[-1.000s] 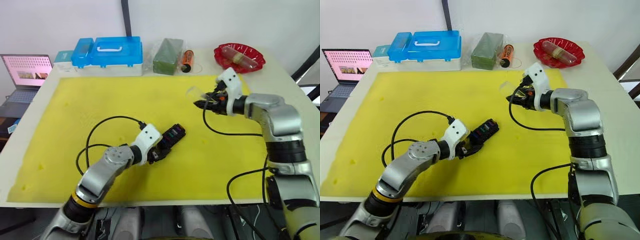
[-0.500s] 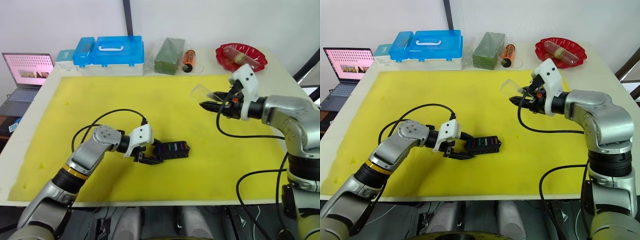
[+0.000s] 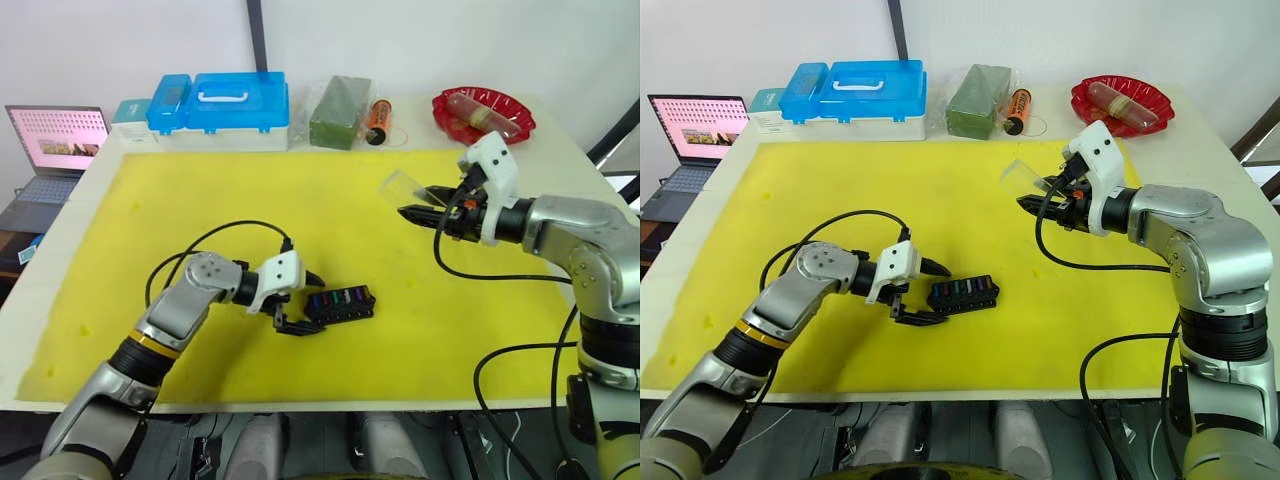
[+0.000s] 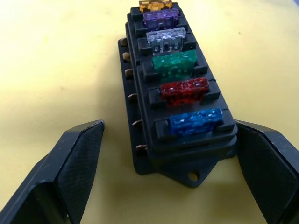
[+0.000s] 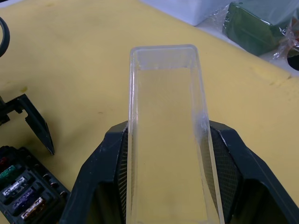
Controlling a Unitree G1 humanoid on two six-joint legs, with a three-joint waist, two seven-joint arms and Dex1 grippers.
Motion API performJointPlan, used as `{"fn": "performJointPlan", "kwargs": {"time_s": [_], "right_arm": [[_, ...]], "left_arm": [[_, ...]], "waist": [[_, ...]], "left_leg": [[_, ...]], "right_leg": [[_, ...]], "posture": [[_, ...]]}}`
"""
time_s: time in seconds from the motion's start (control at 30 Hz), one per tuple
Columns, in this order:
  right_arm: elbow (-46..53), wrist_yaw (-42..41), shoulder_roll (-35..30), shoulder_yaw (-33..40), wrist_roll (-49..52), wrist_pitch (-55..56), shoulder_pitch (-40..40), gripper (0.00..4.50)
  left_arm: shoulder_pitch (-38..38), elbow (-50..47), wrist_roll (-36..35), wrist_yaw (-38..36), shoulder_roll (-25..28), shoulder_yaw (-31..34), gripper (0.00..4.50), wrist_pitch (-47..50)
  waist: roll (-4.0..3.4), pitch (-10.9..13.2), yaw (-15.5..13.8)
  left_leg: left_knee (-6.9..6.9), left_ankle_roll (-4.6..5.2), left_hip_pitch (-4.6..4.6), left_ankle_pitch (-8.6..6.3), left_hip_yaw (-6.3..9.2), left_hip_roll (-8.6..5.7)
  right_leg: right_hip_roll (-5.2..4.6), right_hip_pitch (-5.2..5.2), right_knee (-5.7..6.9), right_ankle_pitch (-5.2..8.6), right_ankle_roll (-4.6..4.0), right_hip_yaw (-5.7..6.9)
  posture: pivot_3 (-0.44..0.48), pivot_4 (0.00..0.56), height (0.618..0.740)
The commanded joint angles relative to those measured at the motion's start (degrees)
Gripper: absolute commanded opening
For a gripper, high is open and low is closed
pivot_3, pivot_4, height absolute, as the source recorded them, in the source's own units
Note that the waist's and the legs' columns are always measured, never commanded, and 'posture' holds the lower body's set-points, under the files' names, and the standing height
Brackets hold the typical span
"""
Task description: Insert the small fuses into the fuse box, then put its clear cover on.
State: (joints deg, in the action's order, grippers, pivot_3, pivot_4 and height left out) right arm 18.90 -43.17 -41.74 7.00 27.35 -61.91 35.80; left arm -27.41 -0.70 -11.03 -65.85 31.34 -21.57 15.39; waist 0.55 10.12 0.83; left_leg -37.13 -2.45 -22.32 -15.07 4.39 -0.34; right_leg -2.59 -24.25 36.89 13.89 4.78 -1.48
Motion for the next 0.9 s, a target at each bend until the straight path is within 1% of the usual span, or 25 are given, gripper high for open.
{"fn": "performJointPlan", "kwargs": {"time_s": [0.03,0.2,0.43,0.53,0.6,0.63,0.73,0.8,0.9], "right_arm": [[1.1,0.0,-1.4,0.4,0.9,1.3,0.9,1.90],[1.2,0.1,-1.8,0.2,1.3,1.3,1.1,1.90],[1.1,0.0,-2.5,-0.2,2.0,1.4,1.2,1.90],[1.2,-0.6,-2.9,-0.4,2.7,1.2,1.4,1.90],[2.1,-2.3,-3.6,-0.4,4.6,0.4,1.4,1.90],[2.9,-3.5,-4.3,-0.6,5.9,-0.3,1.4,1.90],[5.5,-8.3,-7.4,-2.0,9.6,-1.7,0.6,1.90],[6.4,-11.5,-9.3,-4.2,10.8,-1.4,0.4,1.90],[5.9,-15.1,-10.7,-10.1,9.9,0.3,1.4,1.90]], "left_arm": [[0.9,-2.1,1.2,3.7,-1.5,0.9,4.48,0.6],[2.9,-5.5,1.0,6.5,-2.5,0.8,4.48,4.1],[4.6,-8.2,1.4,7.2,-1.2,0.5,4.48,5.3],[5.1,-8.9,1.0,6.5,-0.4,0.6,3.88,5.5],[5.3,-9.1,0.8,5.9,0.2,0.6,3.23,5.7],[5.3,-9.0,0.9,5.8,0.5,0.7,2.79,5.5],[5.1,-8.5,0.5,5.1,1.0,1.0,2.76,5.4],[4.6,-7.6,0.0,4.7,1.1,1.3,2.76,5.4],[3.3,-5.0,-1.1,2.7,0.5,2.1,2.76,2.8]], "waist": [[0.00,0.0,-0.2],[0.00,0.0,-0.1],[0.00,0.0,-0.1],[0.00,0.0,0.0],[0.00,0.0,0.0],[0.00,0.0,0.0],[0.00,0.0,0.0],[0.00,0.0,0.0],[0.01,0.0,0.1]], "left_leg": [[0.00,0.00,0.00,0.00,0.00,0.00],[-0.02,0.00,0.00,0.00,0.01,-0.01],[-0.01,0.00,0.01,0.00,0.01,0.00],[0.00,0.00,0.01,0.00,0.01,0.00],[0.00,0.00,0.01,0.00,0.02,0.00],[0.01,0.00,0.01,0.00,0.01,0.01],[0.02,0.00,0.02,0.00,0.02,0.01],[0.02,0.00,0.02,0.00,0.01,0.02],[0.01,0.00,0.04,0.00,0.01,0.02]], "right_leg": [[0.00,0.00,0.00,0.00,0.00,0.00],[-0.01,0.01,0.01,0.00,0.00,0.00],[0.01,0.01,0.01,0.00,0.00,0.01],[0.01,0.01,0.00,0.00,0.00,0.01],[0.01,0.00,0.01,0.00,0.00,0.01],[0.02,0.00,0.01,0.00,0.00,0.01],[0.03,0.00,0.00,0.01,-0.01,0.01],[0.03,0.00,0.00,0.01,-0.01,0.01],[0.04,0.02,0.00,0.01,-0.01,0.02]], "posture": [[0.000,0.150,0.740],[0.000,0.150,0.740],[0.000,0.150,0.740],[0.000,0.150,0.740],[0.000,0.150,0.740],[0.000,0.150,0.740],[0.000,0.150,0.740],[0.000,0.150,0.740],[0.000,0.150,0.740]]}}
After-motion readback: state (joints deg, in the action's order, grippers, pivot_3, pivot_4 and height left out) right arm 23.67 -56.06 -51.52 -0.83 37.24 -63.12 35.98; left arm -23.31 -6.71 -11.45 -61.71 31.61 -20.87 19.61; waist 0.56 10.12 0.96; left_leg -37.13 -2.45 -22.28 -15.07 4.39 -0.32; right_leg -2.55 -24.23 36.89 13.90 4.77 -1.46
